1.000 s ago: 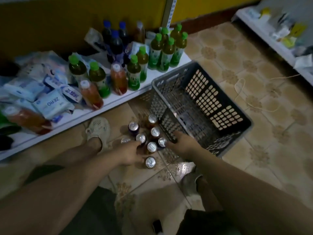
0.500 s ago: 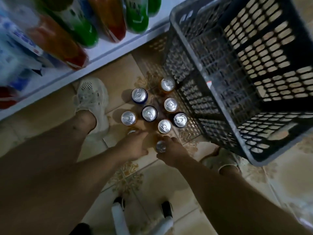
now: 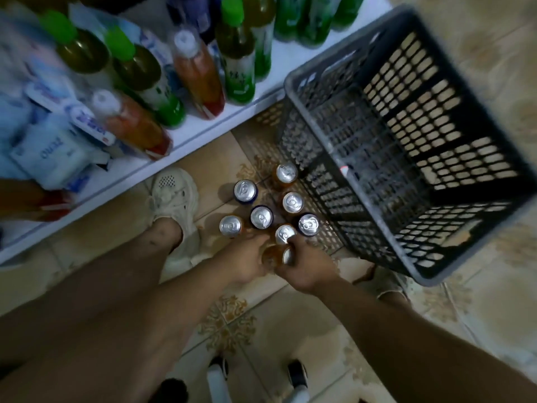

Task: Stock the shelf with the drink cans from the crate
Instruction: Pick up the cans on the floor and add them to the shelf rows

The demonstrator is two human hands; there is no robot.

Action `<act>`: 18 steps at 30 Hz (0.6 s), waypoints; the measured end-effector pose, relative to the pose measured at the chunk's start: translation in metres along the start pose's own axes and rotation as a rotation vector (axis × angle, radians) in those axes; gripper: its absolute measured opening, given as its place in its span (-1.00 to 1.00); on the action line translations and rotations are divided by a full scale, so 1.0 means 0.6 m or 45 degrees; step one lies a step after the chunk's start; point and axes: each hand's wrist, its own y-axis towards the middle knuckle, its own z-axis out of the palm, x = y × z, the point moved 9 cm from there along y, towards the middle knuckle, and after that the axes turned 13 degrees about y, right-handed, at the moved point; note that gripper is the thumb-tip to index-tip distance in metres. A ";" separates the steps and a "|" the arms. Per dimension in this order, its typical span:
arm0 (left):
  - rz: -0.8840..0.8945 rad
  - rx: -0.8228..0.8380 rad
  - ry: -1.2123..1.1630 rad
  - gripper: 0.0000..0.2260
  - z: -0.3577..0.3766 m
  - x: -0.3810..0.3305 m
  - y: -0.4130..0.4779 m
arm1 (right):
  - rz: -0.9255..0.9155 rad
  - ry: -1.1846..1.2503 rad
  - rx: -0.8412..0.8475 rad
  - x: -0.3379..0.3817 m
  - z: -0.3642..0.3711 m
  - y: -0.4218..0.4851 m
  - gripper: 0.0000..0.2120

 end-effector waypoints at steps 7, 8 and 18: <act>0.151 -0.249 -0.333 -0.21 -0.161 -0.114 -0.163 | -0.328 0.318 -0.212 0.172 -0.165 -0.193 -0.25; 0.177 -0.321 -0.415 -0.19 -0.187 -0.123 -0.194 | -0.379 0.381 -0.248 0.197 -0.185 -0.224 -0.25; 0.273 -0.934 -0.765 -0.48 -0.426 -0.219 -0.528 | -0.972 0.782 -0.463 0.475 -0.291 -0.531 -0.35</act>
